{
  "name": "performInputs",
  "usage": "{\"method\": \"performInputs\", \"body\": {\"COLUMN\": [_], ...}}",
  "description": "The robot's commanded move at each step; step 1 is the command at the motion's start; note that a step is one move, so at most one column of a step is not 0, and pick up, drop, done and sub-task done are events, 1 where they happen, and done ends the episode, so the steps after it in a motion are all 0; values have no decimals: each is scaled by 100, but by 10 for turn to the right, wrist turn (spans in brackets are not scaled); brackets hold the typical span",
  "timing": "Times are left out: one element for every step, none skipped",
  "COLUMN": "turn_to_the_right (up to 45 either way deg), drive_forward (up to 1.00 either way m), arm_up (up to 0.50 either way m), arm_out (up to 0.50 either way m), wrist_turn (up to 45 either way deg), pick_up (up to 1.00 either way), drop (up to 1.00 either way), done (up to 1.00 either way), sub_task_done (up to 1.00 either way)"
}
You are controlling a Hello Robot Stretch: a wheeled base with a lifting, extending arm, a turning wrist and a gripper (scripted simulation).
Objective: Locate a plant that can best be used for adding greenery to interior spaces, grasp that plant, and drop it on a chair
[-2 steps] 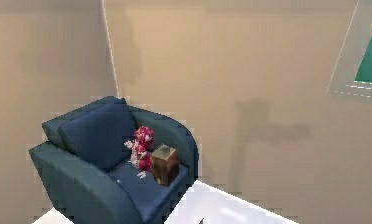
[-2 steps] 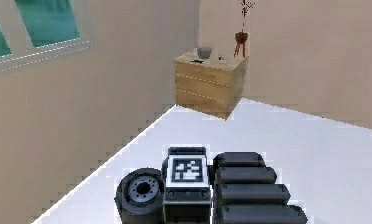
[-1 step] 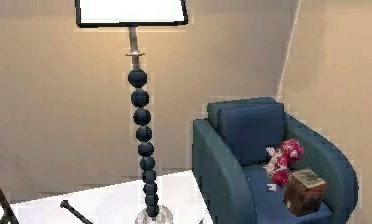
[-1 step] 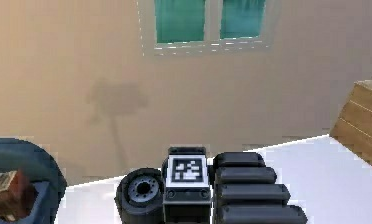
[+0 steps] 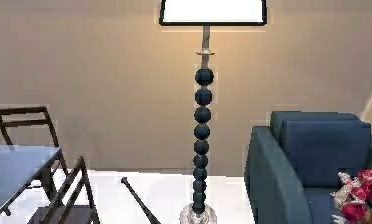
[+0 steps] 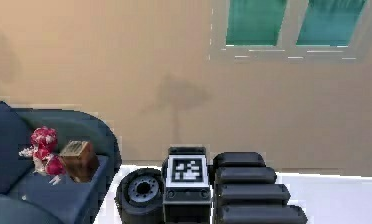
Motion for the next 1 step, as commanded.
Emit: {"method": "performInputs", "body": {"turn_to_the_right": [450], "drive_forward": [0], "arm_up": [0], "arm_out": [0], "wrist_turn": [0], "pick_up": [0], "drop": [0], "done": [0], "sub_task_done": [0]}}
